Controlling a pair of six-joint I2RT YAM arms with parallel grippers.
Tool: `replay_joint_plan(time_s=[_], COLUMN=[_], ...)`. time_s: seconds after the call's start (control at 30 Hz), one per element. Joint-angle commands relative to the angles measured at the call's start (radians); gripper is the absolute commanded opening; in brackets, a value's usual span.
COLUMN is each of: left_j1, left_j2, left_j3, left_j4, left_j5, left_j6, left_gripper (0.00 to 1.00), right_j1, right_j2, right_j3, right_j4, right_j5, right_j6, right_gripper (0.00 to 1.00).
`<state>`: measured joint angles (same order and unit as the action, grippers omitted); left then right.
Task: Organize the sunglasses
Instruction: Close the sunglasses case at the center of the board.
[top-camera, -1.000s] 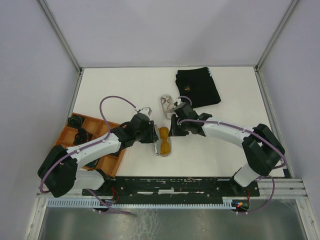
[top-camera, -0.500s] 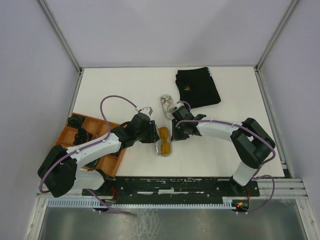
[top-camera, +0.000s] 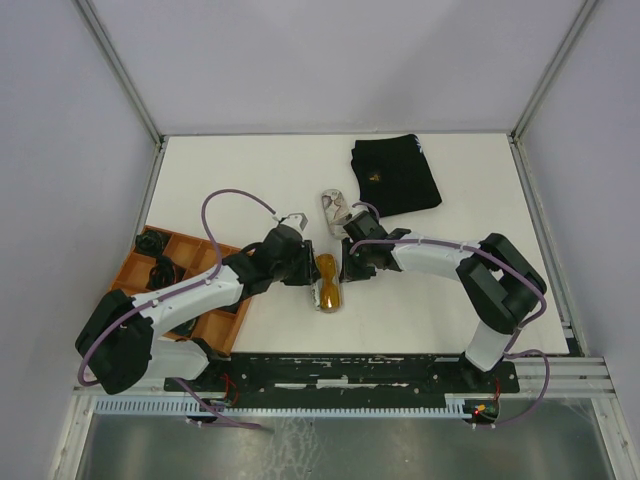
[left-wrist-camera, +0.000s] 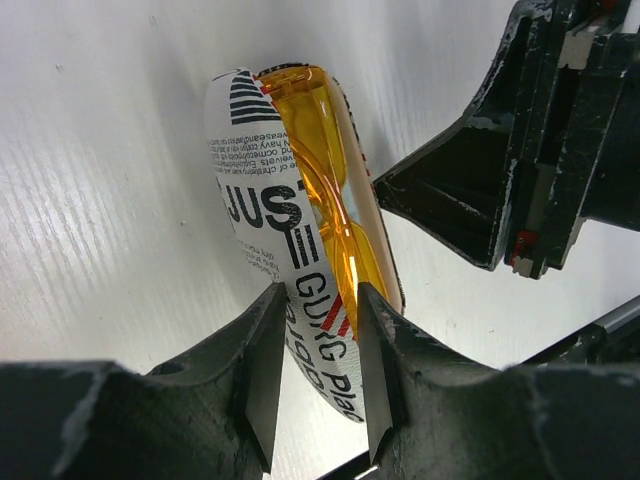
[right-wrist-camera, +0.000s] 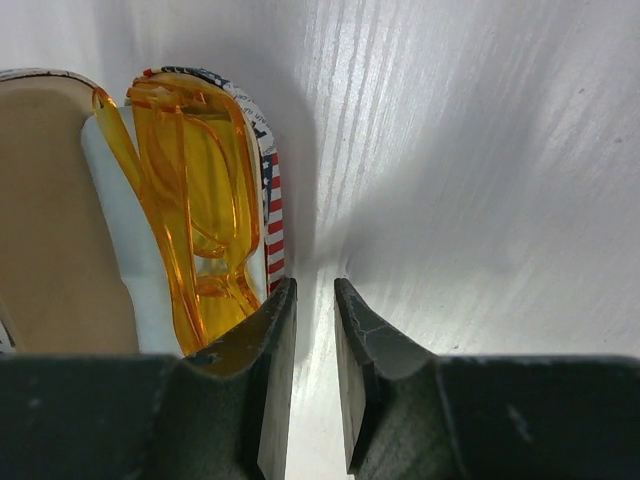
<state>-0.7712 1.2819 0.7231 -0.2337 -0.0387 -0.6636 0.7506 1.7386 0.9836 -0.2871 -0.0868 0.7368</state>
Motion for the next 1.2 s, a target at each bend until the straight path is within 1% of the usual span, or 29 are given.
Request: replay_joint_plan(time_s=[0.0,0.67,1.17], left_j1=[-0.012,-0.036,-0.051], left_j2=[0.002,0.067,0.120], left_j3=[0.052,0.022,0.030], left_j4=[0.030,0.057,0.078], left_j5=[0.017,-0.008,-0.003], left_j6=[-0.024,-0.024,-0.024], left_gripper=[0.42,0.42,0.42], right_j1=[0.000,0.001,0.000], right_j2=[0.001,0.004,-0.003], right_j3=[0.001,-0.008,-0.010], right_j4=[0.054,0.077,0.078], right_j5=[-0.023,-0.038,-0.035], right_j6=[0.014,0.016,0.018], right_gripper=[0.29,0.29,0.29])
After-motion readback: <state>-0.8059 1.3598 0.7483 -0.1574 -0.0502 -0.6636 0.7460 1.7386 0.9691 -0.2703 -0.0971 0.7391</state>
